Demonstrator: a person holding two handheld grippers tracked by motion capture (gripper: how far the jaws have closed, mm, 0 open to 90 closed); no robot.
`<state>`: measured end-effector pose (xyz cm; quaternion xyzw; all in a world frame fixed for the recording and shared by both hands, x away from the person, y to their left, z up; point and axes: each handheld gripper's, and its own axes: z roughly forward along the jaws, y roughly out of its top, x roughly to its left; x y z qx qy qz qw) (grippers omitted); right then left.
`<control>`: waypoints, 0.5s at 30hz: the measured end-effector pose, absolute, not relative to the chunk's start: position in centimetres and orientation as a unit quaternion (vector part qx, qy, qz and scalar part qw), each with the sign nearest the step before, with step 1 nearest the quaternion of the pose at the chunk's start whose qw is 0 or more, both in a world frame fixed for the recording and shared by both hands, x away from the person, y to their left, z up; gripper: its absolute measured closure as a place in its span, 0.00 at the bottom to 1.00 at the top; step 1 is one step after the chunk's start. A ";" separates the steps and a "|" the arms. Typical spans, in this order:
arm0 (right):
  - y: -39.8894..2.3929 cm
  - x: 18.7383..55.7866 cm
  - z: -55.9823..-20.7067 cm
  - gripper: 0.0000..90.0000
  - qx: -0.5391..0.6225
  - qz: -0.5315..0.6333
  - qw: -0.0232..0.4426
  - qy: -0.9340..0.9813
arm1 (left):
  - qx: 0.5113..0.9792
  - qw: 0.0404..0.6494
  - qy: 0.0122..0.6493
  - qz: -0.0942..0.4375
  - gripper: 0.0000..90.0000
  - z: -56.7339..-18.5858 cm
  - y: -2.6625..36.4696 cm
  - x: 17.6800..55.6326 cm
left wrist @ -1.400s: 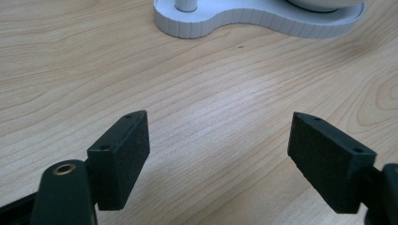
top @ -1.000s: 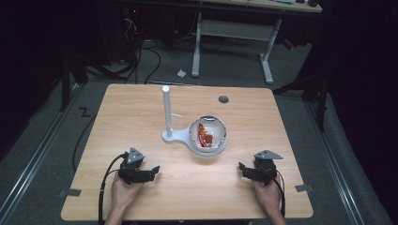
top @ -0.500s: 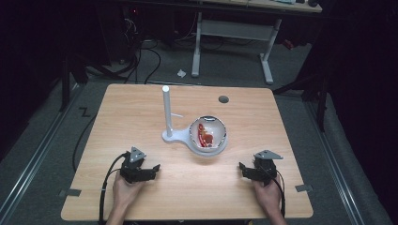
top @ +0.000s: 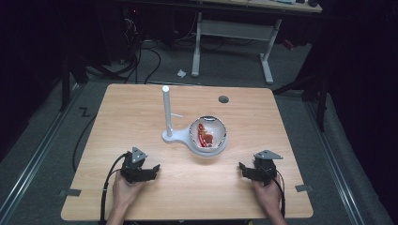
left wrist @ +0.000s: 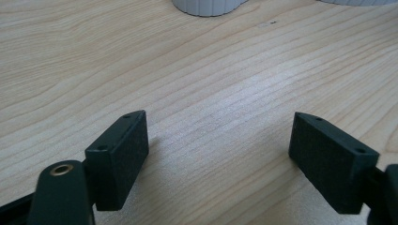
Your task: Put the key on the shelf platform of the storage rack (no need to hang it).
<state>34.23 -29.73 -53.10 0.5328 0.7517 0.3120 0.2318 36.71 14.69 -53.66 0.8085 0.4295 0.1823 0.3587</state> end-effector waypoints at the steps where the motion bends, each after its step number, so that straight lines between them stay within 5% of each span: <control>1: -29.7 34.2 -53.1 0.28 0.532 0.312 0.232 0.752 | 0.808 0.358 0.431 0.182 0.22 -53.7 14.7 36.7; 15: -29.7 34.2 -53.1 0.28 0.533 0.312 0.232 0.752 | 0.807 0.354 0.436 0.183 0.19 -53.7 14.7 36.8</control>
